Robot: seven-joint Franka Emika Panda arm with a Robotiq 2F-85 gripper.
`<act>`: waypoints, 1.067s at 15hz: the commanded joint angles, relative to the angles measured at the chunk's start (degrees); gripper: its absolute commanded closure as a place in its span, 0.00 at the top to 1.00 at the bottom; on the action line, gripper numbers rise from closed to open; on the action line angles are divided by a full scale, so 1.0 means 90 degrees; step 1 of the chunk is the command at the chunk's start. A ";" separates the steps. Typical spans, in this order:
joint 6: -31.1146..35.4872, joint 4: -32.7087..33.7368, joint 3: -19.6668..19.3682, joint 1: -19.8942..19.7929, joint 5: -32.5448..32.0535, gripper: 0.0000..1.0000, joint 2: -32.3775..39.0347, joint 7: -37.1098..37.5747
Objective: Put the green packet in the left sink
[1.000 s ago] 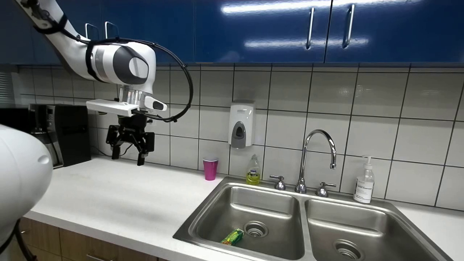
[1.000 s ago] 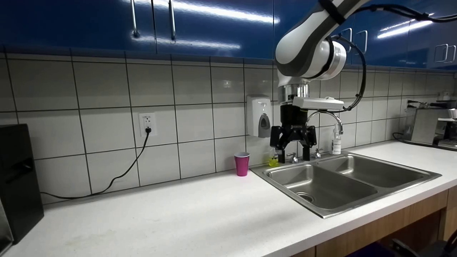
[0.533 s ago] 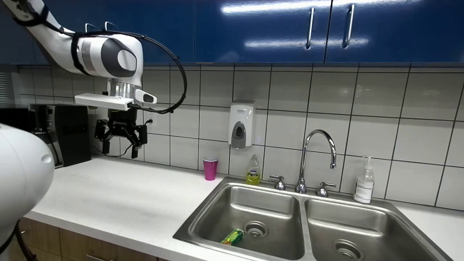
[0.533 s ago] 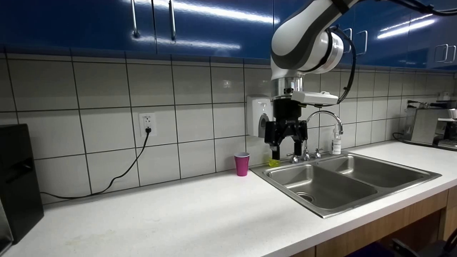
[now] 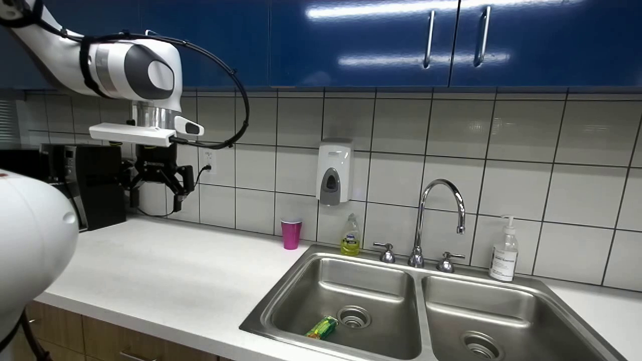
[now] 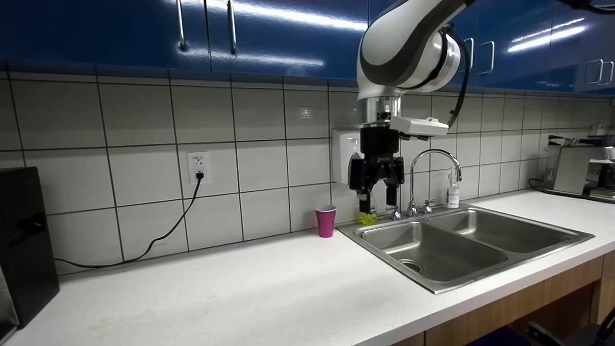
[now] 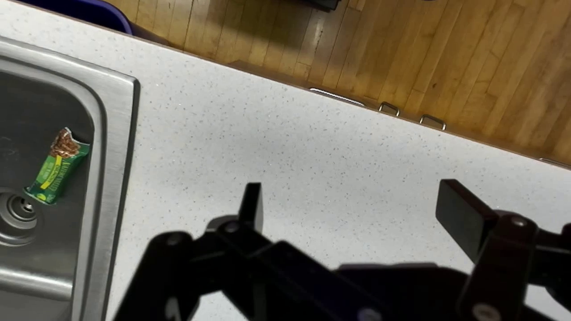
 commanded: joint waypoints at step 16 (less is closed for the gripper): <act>0.0135 0.0004 0.0201 -0.0265 -0.0005 1.00 -0.0032 0.1346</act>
